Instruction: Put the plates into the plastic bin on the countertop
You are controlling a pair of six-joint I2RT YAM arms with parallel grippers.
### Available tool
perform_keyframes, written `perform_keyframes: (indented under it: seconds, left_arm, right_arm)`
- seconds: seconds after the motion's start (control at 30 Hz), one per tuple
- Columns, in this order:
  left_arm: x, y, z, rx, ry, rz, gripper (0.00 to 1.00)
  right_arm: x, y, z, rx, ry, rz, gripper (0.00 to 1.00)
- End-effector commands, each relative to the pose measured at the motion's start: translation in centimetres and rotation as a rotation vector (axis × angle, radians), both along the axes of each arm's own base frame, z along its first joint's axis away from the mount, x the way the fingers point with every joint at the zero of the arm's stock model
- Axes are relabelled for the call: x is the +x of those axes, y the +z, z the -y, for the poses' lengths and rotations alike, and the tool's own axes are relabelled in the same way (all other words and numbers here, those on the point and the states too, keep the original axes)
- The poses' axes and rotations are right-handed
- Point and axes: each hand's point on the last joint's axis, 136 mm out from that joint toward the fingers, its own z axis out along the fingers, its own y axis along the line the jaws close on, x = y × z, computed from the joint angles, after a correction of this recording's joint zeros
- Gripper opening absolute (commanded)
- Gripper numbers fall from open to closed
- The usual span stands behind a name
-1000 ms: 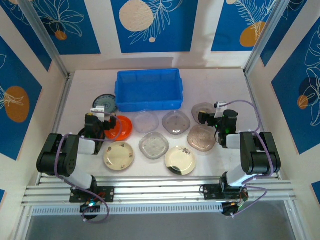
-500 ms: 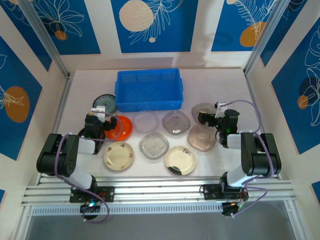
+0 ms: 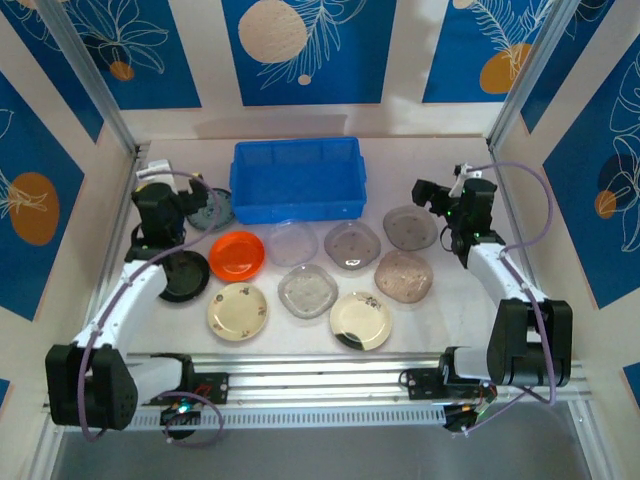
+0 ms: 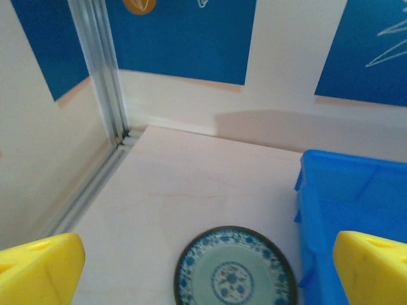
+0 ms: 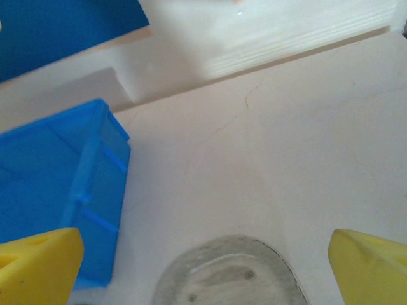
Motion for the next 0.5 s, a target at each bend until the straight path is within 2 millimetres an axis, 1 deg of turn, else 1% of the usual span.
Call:
perform_keyframes:
  seconds: [0.0, 0.03, 0.13, 0.17, 0.23, 0.3, 0.33, 0.47]
  left_arm:
    - [-1.4, -1.8, 2.3, -0.16, -0.076, -0.207, 1.0]
    - [-1.4, -1.9, 3.6, -0.201, -0.14, -0.248, 1.0]
    - [-1.7, -2.3, 6.4, -0.328, -0.251, -0.324, 1.0]
    - [-1.7, -2.3, 7.0, -0.365, -0.274, -0.329, 1.0]
    - [-1.6, -1.7, 8.9, -0.445, -0.357, -0.325, 1.0]
    - [-1.4, -1.0, 10.3, -0.511, -0.417, -0.331, 1.0]
    - [-1.2, -0.5, 11.1, -0.539, -0.454, -0.333, 0.99]
    - [-1.0, 0.4, 13.5, -0.56, -0.521, -0.367, 0.98]
  right_arm:
    - [-1.0, -3.1, -0.1, 0.076, -0.056, -0.204, 0.99]
    - [-0.9, -3.5, 0.3, 0.079, -0.077, -0.241, 0.99]
    - [-0.7, -3.7, 1.3, 0.114, -0.104, -0.307, 1.0]
    - [-0.8, -3.7, 1.6, 0.137, -0.119, -0.329, 0.99]
    - [-0.9, -3.5, 2.1, 0.198, -0.126, -0.375, 0.94]
    - [-1.1, -3.4, 2.3, 0.215, -0.135, -0.406, 0.85]
    - [-1.2, -3.5, 2.4, 0.22, -0.138, -0.424, 0.82]
    - [-2.0, -4.7, 2.8, 0.27, -0.158, -0.487, 0.73]
